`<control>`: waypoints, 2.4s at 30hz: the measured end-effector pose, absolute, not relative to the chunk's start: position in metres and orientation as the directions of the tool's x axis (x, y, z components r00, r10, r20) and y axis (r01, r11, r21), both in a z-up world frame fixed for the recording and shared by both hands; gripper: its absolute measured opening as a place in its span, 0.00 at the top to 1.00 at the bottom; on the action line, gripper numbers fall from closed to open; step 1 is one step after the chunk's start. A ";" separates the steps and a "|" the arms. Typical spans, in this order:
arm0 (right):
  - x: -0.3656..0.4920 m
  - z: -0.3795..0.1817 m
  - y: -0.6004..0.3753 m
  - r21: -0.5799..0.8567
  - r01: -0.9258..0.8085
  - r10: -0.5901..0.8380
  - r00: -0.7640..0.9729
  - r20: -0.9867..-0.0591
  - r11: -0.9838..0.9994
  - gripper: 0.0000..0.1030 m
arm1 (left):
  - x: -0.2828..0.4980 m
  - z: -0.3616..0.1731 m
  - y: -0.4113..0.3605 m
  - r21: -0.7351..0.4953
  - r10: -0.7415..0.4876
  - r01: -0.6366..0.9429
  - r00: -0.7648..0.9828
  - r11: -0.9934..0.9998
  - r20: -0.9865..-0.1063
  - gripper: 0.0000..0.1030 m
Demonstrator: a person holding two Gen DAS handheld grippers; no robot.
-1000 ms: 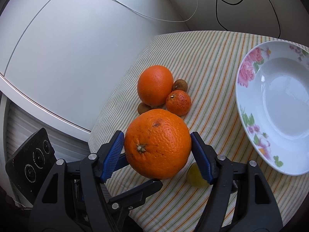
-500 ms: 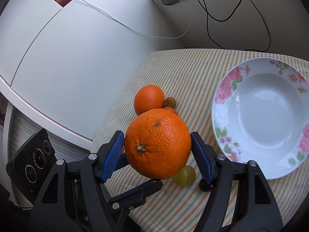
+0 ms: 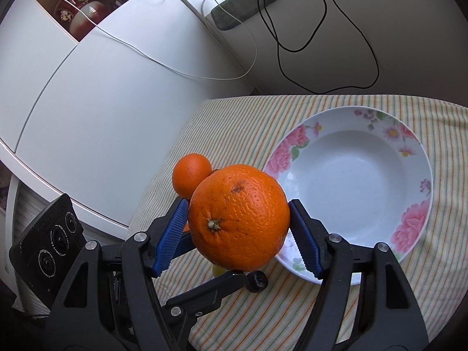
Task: Organize fruits
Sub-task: 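Lift the large orange with the left tool and carry it over the plate, then lower the large orange onto the plate and open the left tool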
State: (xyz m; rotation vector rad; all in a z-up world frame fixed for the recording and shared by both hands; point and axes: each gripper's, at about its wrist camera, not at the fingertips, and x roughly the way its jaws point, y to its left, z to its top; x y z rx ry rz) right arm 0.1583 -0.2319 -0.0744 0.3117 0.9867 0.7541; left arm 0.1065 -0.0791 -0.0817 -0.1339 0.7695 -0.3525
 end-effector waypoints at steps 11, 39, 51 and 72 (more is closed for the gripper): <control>0.196 -0.088 -0.256 0.561 -0.382 0.677 0.359 -0.642 0.734 0.29 | 0.150 -0.090 -0.105 -0.256 -0.381 0.283 0.640 0.924 -0.667 0.48; 0.235 -0.119 -0.269 0.532 -0.326 0.623 0.364 -0.692 0.781 0.29 | 0.185 -0.112 -0.131 -0.260 -0.378 0.279 0.585 0.925 -0.718 0.48; 0.231 -0.115 -0.251 0.456 -0.328 0.558 0.396 -0.729 0.828 0.29 | 0.176 -0.099 -0.133 -0.202 -0.334 0.276 0.617 0.940 -0.712 0.48; 0.171 -0.062 -0.247 0.313 -0.360 0.472 0.564 -0.677 0.879 0.20 | 0.120 -0.076 -0.117 -0.181 -0.324 0.278 0.659 0.943 -0.678 0.48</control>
